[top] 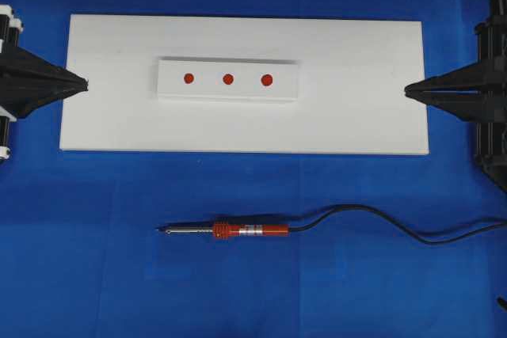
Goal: Touch the tip of the soldering iron to the mark.
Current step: 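Move the right gripper toward the red-handled soldering iron, then close the right gripper around the soldering iron's red handle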
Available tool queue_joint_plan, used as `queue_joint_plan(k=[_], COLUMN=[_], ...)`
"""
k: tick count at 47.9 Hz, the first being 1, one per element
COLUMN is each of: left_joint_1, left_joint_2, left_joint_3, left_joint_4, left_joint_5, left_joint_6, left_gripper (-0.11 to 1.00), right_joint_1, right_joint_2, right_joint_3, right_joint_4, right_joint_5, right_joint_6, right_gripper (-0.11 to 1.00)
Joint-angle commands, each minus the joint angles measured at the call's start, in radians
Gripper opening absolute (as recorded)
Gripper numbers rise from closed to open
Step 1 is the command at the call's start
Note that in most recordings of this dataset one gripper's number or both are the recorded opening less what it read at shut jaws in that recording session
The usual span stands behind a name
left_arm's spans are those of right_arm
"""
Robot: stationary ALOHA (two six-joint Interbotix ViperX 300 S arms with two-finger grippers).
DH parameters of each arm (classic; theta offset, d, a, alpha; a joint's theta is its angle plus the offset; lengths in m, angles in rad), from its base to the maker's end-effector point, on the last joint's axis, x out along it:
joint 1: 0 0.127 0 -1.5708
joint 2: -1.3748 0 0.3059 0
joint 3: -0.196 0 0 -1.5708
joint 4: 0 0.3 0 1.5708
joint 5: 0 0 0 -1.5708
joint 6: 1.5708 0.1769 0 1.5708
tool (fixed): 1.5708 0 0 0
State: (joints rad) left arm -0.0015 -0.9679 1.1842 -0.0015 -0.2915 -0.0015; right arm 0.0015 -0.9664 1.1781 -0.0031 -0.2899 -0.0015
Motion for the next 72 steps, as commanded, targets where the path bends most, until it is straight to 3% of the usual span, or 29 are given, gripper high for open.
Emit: queue_joint_plan(k=[1, 7, 29, 35, 47, 49, 58, 72], left_joint_1=[-0.021, -0.025, -0.023, -0.023, -0.023, -0.023, -0.023, -0.023], left_joint_2=[-0.002, -0.015, -0.02, -0.02, -0.017, -0.015, -0.017, -0.017], left_joint_3=[-0.018, -0.017, -0.015, -0.014, -0.011, -0.011, -0.009, -0.005], left_joint_4=[0.003, 0.003, 0.003, 0.002, 0.003, 0.003, 0.003, 0.003], left_joint_5=[-0.009, -0.006, -0.006, -0.006, -0.008, -0.009, -0.006, -0.006], left_joint_6=[-0.005, -0.005, -0.006, -0.006, -0.006, -0.006, -0.006, -0.008], left_gripper=[0.0, 0.0, 0.0, 0.0, 0.0, 0.0, 0.0, 0.0], right_joint_1=[0.002, 0.0, 0.06, 0.069, 0.118, 0.123, 0.14, 0.158], right_joint_2=[0.011, 0.008, 0.023, 0.029, 0.175, 0.204, 0.327, 0.546], right_joint_3=[-0.025, -0.038, -0.061, -0.067, -0.14, -0.158, -0.227, -0.362], right_joint_4=[0.002, 0.0, 0.005, 0.005, 0.006, 0.005, 0.006, 0.023], right_joint_5=[-0.008, 0.035, 0.072, 0.072, 0.08, 0.081, 0.094, 0.21], right_joint_6=[0.003, 0.005, 0.043, 0.061, 0.094, 0.094, 0.097, 0.137], right_gripper=[0.0, -0.06, -0.04, 0.12, 0.84, 0.92, 0.9, 0.9])
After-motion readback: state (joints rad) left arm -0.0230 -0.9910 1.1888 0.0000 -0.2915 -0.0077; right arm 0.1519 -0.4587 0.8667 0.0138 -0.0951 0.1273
